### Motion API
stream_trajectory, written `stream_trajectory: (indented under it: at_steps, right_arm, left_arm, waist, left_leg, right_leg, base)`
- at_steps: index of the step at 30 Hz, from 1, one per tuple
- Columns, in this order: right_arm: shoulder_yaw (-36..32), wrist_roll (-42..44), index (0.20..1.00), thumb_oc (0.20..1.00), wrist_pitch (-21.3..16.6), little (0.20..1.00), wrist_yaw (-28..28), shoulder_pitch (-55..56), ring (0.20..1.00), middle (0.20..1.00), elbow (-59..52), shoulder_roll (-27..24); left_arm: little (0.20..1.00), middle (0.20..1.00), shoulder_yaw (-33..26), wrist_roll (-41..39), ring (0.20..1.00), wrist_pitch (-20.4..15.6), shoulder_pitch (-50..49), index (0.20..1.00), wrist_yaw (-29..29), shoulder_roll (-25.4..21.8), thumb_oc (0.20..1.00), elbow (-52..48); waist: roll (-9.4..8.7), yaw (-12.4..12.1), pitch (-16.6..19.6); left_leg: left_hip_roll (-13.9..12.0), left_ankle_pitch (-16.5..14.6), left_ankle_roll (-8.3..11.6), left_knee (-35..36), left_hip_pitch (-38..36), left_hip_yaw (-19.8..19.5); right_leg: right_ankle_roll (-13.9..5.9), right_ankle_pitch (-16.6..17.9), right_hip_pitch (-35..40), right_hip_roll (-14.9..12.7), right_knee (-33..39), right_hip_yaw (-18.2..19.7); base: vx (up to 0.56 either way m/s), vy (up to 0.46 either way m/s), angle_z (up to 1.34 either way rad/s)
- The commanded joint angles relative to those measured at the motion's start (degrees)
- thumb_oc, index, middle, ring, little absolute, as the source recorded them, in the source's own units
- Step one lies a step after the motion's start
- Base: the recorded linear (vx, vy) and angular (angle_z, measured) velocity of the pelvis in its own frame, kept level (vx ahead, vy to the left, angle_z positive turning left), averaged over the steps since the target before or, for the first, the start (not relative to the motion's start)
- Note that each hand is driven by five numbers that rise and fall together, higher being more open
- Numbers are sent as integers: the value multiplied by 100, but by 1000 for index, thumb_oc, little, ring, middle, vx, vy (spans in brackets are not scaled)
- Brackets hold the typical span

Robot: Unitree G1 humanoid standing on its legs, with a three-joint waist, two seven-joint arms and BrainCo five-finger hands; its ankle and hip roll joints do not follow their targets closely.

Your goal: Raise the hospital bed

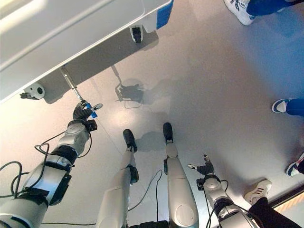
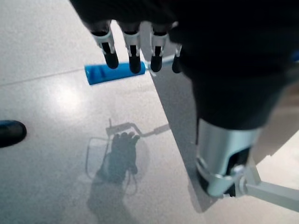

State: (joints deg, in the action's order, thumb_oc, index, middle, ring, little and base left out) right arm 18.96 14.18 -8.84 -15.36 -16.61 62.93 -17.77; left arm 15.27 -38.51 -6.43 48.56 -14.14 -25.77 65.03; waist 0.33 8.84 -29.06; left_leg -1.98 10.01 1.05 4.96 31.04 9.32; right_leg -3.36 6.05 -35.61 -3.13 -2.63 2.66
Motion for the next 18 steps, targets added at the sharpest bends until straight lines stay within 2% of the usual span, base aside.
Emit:
stream_trajectory:
  at_steps: [1,18]
  right_arm:
    - [104,228,1000,1000,-134,1000,8,459,1000,1000,-224,-141]
    - [194,296,1000,1000,-255,1000,7,504,1000,1000,-453,-139]
  left_arm:
    - [1000,1000,-7,26,1000,-113,612,1000,-56,-271,1000,392]
    - [1000,1000,224,226,1000,-135,782,1000,1,-267,1000,371]
  waist:
    - [-193,81,-73]
    - [-185,149,-73]
  left_leg:
    - [234,-87,123,4,73,-84]
    - [167,-125,136,4,337,-60]
  right_leg:
    - [-413,871,-346,-108,478,166]
    - [-411,829,-667,-39,448,186]
  base:
    - [0,0,0]
    - [1,-2,0]
